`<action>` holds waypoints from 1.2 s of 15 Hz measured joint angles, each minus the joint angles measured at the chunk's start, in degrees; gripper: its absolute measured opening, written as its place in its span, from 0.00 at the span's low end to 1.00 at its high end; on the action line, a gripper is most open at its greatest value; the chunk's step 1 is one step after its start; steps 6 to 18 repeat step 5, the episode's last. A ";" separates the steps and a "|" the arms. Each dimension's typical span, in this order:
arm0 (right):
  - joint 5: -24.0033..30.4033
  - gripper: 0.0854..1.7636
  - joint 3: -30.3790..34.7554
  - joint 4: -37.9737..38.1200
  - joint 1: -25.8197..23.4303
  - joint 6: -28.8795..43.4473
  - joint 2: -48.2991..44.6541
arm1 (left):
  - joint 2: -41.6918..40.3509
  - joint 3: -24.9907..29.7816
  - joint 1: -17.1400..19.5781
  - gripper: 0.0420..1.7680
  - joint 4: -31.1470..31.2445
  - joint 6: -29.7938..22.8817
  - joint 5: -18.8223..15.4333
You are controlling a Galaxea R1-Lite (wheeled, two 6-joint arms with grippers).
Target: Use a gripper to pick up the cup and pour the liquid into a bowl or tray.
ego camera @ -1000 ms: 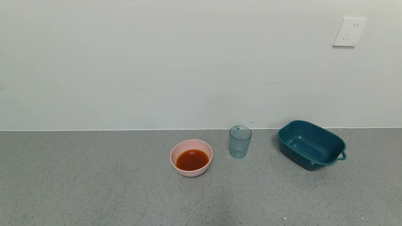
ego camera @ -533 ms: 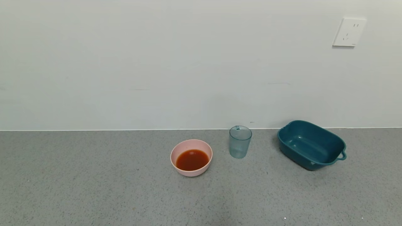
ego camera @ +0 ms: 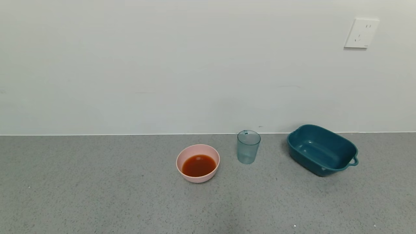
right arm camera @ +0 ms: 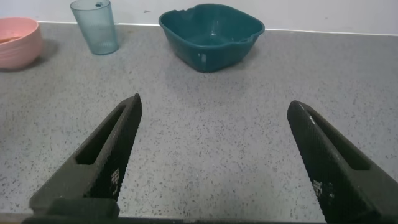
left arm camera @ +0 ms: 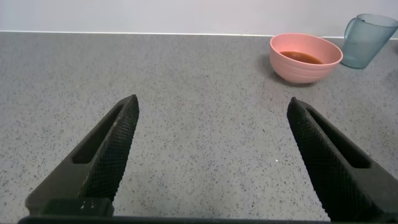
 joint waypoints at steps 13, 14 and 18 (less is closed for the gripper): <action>0.06 0.96 0.22 0.06 0.00 -0.02 -0.02 | 0.00 0.00 0.00 0.97 0.00 0.02 0.00; 0.06 0.96 0.22 0.06 0.00 -0.02 -0.02 | 0.00 0.00 0.00 0.97 0.00 0.02 0.00; 0.06 0.96 0.22 0.06 0.00 -0.02 -0.02 | 0.00 0.00 0.00 0.97 0.00 0.02 0.00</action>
